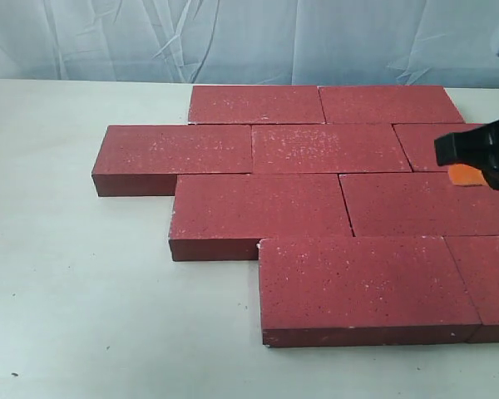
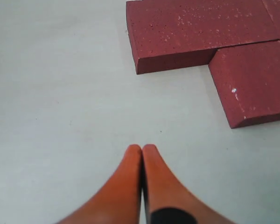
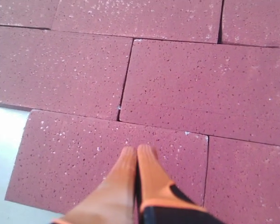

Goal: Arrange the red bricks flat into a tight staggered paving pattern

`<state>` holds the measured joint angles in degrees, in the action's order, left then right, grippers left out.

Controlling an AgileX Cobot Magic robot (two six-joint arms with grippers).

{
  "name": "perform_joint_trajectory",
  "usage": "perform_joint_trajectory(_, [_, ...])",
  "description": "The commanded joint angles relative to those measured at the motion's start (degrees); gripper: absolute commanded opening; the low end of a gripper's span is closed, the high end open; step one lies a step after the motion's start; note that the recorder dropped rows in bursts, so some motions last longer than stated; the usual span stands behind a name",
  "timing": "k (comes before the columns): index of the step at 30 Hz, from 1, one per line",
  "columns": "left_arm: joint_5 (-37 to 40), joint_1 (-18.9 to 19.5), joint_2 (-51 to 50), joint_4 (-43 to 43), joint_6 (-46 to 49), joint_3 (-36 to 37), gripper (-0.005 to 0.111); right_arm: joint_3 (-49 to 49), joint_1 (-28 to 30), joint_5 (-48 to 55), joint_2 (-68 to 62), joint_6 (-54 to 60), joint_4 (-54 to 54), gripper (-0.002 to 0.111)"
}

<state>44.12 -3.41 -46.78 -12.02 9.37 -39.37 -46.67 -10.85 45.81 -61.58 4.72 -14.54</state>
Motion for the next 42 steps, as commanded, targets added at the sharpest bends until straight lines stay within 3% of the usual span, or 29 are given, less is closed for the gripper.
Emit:
perform_joint_trajectory(1, [6.0, -0.2, 2.5, 0.3, -0.3, 0.4, 0.000, 3.7, 0.4, -1.5, 7.1, -0.3, 0.5, -0.001])
perform_joint_trajectory(13, [6.8, -0.2, 3.0, 1.6, -0.2, 0.4, 0.000, 6.6, 0.4, -4.4, 22.2, -0.3, 3.1, -0.001])
perform_joint_trajectory(37, [6.8, -0.2, 3.0, 1.6, -0.2, 0.4, 0.000, 6.6, 0.4, -4.4, 25.0, -0.3, 2.9, -0.001])
perform_joint_trajectory(42, [6.8, -0.2, 3.0, 1.6, -0.2, 0.4, 0.000, 6.6, 1.9, -4.4, 31.6, -0.3, 2.5, -0.001])
